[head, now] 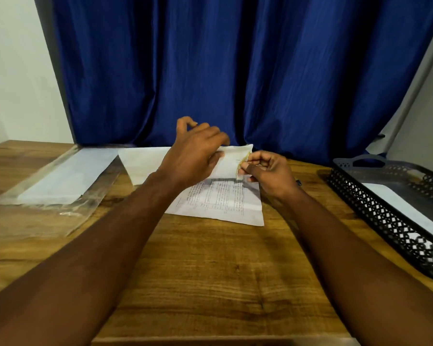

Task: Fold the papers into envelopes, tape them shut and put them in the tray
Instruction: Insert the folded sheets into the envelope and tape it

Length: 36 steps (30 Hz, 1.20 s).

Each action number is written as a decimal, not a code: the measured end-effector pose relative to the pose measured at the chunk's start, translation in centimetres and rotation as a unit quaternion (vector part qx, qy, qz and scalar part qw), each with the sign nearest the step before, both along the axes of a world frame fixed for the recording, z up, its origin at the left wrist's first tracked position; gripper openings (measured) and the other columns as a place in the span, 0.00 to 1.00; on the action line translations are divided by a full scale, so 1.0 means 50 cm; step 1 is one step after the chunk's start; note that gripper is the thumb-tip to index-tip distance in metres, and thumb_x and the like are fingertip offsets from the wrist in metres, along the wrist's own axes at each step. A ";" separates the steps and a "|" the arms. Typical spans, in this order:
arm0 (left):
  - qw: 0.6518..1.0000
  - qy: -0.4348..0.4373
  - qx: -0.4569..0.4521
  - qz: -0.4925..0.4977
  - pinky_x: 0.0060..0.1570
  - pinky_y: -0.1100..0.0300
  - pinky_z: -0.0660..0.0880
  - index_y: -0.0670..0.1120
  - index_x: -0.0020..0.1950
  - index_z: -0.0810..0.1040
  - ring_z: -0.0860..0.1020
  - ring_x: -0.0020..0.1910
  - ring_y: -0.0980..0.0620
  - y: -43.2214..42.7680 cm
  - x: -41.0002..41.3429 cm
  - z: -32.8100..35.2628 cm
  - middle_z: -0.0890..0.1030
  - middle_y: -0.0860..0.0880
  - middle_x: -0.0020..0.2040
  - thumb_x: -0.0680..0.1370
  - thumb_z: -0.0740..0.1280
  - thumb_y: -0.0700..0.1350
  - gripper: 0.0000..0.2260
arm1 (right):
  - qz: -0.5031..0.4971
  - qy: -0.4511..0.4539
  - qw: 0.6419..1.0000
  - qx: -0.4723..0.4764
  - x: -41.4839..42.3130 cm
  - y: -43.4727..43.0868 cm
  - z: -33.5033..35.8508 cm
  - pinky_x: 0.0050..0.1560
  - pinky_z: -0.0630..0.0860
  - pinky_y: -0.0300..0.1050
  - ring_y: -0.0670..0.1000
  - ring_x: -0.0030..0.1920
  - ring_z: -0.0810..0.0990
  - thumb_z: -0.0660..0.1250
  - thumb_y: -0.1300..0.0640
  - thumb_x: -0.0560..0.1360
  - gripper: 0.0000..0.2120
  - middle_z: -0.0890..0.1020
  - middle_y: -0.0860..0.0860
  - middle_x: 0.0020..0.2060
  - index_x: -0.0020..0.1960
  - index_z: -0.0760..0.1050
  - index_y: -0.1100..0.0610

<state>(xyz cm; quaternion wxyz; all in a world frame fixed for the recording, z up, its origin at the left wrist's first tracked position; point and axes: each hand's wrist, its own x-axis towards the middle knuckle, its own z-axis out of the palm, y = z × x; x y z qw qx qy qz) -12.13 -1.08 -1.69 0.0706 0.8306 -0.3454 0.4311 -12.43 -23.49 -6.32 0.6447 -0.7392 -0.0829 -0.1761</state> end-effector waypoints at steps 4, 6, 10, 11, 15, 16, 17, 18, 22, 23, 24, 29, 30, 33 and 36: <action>0.998 0.009 0.050 -0.035 0.62 0.50 0.63 0.54 0.54 0.83 0.78 0.50 0.53 -0.006 -0.011 0.023 0.82 0.56 0.50 0.79 0.73 0.47 0.05 | -0.003 -0.007 1.000 -0.023 0.003 -0.015 0.003 0.45 0.84 0.43 0.53 0.48 0.88 0.78 0.66 0.75 0.05 0.88 0.56 0.47 0.49 0.84 0.60; 0.991 0.104 0.082 -0.032 0.61 0.51 0.71 0.56 0.52 0.83 0.77 0.49 0.56 -0.014 -0.016 0.019 0.81 0.58 0.49 0.78 0.74 0.48 0.04 | -0.010 0.022 0.992 -0.123 0.001 -0.030 -0.002 0.48 0.86 0.48 0.50 0.48 0.88 0.78 0.66 0.75 0.05 0.88 0.51 0.45 0.48 0.85 0.58; 0.954 0.273 0.114 -0.046 0.60 0.52 0.75 0.56 0.48 0.81 0.74 0.59 0.57 -0.034 -0.012 -0.030 0.79 0.59 0.58 0.76 0.76 0.51 0.05 | 0.029 0.054 0.956 -0.288 -0.001 -0.058 -0.017 0.52 0.86 0.50 0.49 0.47 0.88 0.73 0.70 0.75 0.11 0.89 0.49 0.44 0.47 0.87 0.55; 0.946 0.299 0.113 -0.055 0.62 0.51 0.75 0.55 0.48 0.81 0.73 0.61 0.56 -0.036 -0.007 -0.043 0.79 0.58 0.60 0.76 0.76 0.52 0.06 | 0.028 0.054 0.949 -0.309 -0.002 -0.062 -0.015 0.51 0.85 0.48 0.47 0.46 0.87 0.72 0.69 0.76 0.12 0.89 0.48 0.44 0.47 0.88 0.53; 0.913 0.394 0.051 -0.092 0.61 0.48 0.77 0.53 0.46 0.80 0.77 0.59 0.54 -0.035 0.007 -0.077 0.82 0.57 0.56 0.73 0.74 0.64 0.15 | 0.024 0.087 0.934 -0.346 0.006 -0.068 -0.006 0.52 0.83 0.48 0.49 0.47 0.86 0.74 0.63 0.77 0.11 0.89 0.46 0.44 0.46 0.89 0.48; 0.906 0.411 0.031 -0.100 0.60 0.50 0.78 0.52 0.45 0.81 0.77 0.57 0.55 -0.036 0.008 -0.082 0.83 0.56 0.54 0.73 0.73 0.66 0.18 | 0.021 0.097 0.931 -0.351 0.006 -0.067 -0.004 0.55 0.83 0.46 0.46 0.50 0.85 0.74 0.62 0.77 0.10 0.89 0.43 0.46 0.46 0.89 0.47; 0.901 0.420 0.013 -0.107 0.59 0.51 0.78 0.51 0.45 0.81 0.78 0.56 0.56 -0.038 0.008 -0.087 0.83 0.56 0.53 0.74 0.73 0.66 0.19 | 0.012 0.104 0.929 -0.354 0.005 -0.066 -0.002 0.56 0.81 0.45 0.44 0.52 0.84 0.73 0.61 0.78 0.11 0.88 0.41 0.47 0.44 0.89 0.47; 0.901 0.421 -0.004 -0.109 0.59 0.52 0.78 0.51 0.46 0.82 0.78 0.55 0.56 -0.040 0.010 -0.092 0.83 0.56 0.52 0.75 0.72 0.65 0.18 | 0.002 0.107 0.927 -0.358 0.003 -0.063 0.000 0.56 0.80 0.43 0.43 0.53 0.83 0.71 0.60 0.79 0.12 0.88 0.40 0.47 0.43 0.89 0.47; 0.907 0.403 -0.040 -0.118 0.55 0.54 0.78 0.52 0.50 0.83 0.78 0.53 0.59 -0.038 0.023 -0.106 0.84 0.56 0.50 0.80 0.72 0.56 0.09 | -0.012 0.092 0.918 -0.385 -0.001 -0.050 0.006 0.54 0.77 0.42 0.42 0.54 0.82 0.69 0.58 0.80 0.11 0.87 0.39 0.49 0.45 0.88 0.46; 0.908 0.400 -0.042 -0.116 0.55 0.54 0.78 0.52 0.50 0.83 0.78 0.53 0.59 -0.036 0.027 -0.109 0.83 0.56 0.50 0.80 0.72 0.55 0.08 | -0.010 0.086 0.918 -0.388 -0.002 -0.047 0.006 0.55 0.79 0.43 0.42 0.53 0.82 0.70 0.57 0.80 0.10 0.87 0.40 0.49 0.46 0.87 0.46; 0.911 0.396 -0.044 -0.111 0.57 0.53 0.78 0.53 0.50 0.82 0.78 0.54 0.58 -0.035 0.031 -0.112 0.83 0.56 0.51 0.79 0.72 0.55 0.07 | -0.006 0.079 0.917 -0.391 -0.004 -0.045 0.007 0.55 0.80 0.44 0.43 0.52 0.83 0.71 0.57 0.79 0.08 0.87 0.40 0.47 0.47 0.87 0.47; 0.917 0.395 -0.021 -0.051 0.70 0.48 0.72 0.55 0.64 0.80 0.73 0.67 0.53 -0.028 0.041 -0.123 0.78 0.54 0.67 0.79 0.70 0.60 0.17 | 0.021 0.076 0.906 -0.415 -0.015 -0.036 0.013 0.47 0.81 0.41 0.45 0.45 0.84 0.78 0.53 0.76 0.03 0.87 0.45 0.42 0.48 0.85 0.49; 0.914 0.404 -0.010 -0.041 0.72 0.49 0.70 0.54 0.68 0.79 0.71 0.70 0.53 -0.028 0.041 -0.126 0.77 0.55 0.70 0.80 0.68 0.61 0.20 | 0.022 0.081 0.906 -0.415 -0.016 -0.035 0.012 0.46 0.80 0.40 0.45 0.44 0.84 0.78 0.53 0.75 0.03 0.86 0.45 0.42 0.48 0.85 0.49; 0.911 0.411 0.011 -0.024 0.74 0.49 0.66 0.54 0.72 0.76 0.68 0.74 0.52 -0.031 0.038 -0.128 0.73 0.55 0.75 0.81 0.66 0.63 0.23 | 0.020 0.082 0.905 -0.418 -0.017 -0.033 0.011 0.42 0.78 0.38 0.45 0.42 0.83 0.78 0.54 0.76 0.03 0.85 0.46 0.41 0.47 0.84 0.50; 0.913 0.407 0.022 -0.017 0.74 0.48 0.66 0.55 0.72 0.76 0.68 0.74 0.53 -0.031 0.040 -0.121 0.73 0.55 0.75 0.81 0.65 0.64 0.23 | -0.010 0.066 0.915 -0.398 -0.012 -0.030 0.003 0.44 0.80 0.40 0.47 0.44 0.83 0.77 0.55 0.76 0.02 0.86 0.47 0.42 0.47 0.85 0.52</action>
